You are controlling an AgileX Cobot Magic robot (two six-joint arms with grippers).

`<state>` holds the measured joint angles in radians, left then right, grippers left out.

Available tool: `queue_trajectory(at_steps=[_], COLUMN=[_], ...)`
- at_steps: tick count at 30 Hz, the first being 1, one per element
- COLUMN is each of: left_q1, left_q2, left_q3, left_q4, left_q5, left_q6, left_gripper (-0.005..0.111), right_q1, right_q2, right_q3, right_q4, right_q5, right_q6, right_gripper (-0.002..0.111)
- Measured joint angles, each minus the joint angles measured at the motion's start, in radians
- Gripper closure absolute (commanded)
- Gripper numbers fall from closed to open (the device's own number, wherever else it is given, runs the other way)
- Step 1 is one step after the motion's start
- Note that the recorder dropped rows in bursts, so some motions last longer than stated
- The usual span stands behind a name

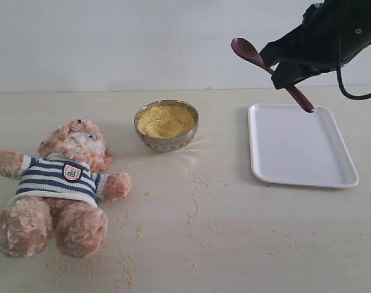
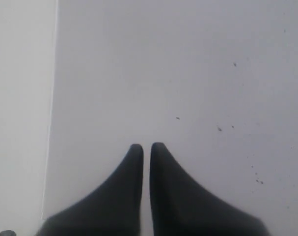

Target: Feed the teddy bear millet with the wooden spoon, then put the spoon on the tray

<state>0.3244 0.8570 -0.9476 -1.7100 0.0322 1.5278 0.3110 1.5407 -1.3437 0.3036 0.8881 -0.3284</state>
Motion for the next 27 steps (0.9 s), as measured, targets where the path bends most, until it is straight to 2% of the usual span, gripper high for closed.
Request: queue_trajectory(at_steps=[4, 7, 12, 17, 22, 27], left_q1=[0.000, -0.010, -0.074, -0.129, -0.205, -0.209], left_q2=[-0.137, -0.227, -0.366, -0.520, -0.606, -0.635], left_q3=[0.069, 0.127, 0.260, 0.452, 0.650, 0.751], left_q4=[0.000, -0.002, -0.004, -0.004, 0.001, 0.005], left_q5=[-0.048, -0.016, 0.058, 0.064, 0.039, -0.038], left_q6=[-0.008, -0.021, -0.058, -0.100, -0.122, -0.122], left_gripper=[0.102, 0.102, 0.102, 0.102, 0.102, 0.102], right_q1=[0.000, 0.000, 0.000, 0.000, 0.000, 0.000], right_q2=[0.000, 0.000, 0.000, 0.000, 0.000, 0.000], right_q3=[0.000, 0.000, 0.000, 0.000, 0.000, 0.000], right_q4=[0.000, -0.002, -0.010, -0.024, -0.030, -0.033], right_q5=[0.004, 0.004, 0.004, -0.011, -0.019, -0.021], right_q6=[0.032, 0.040, 0.054, 0.084, 0.107, 0.123], right_gripper=[0.109, 0.109, 0.109, 0.109, 0.109, 0.109])
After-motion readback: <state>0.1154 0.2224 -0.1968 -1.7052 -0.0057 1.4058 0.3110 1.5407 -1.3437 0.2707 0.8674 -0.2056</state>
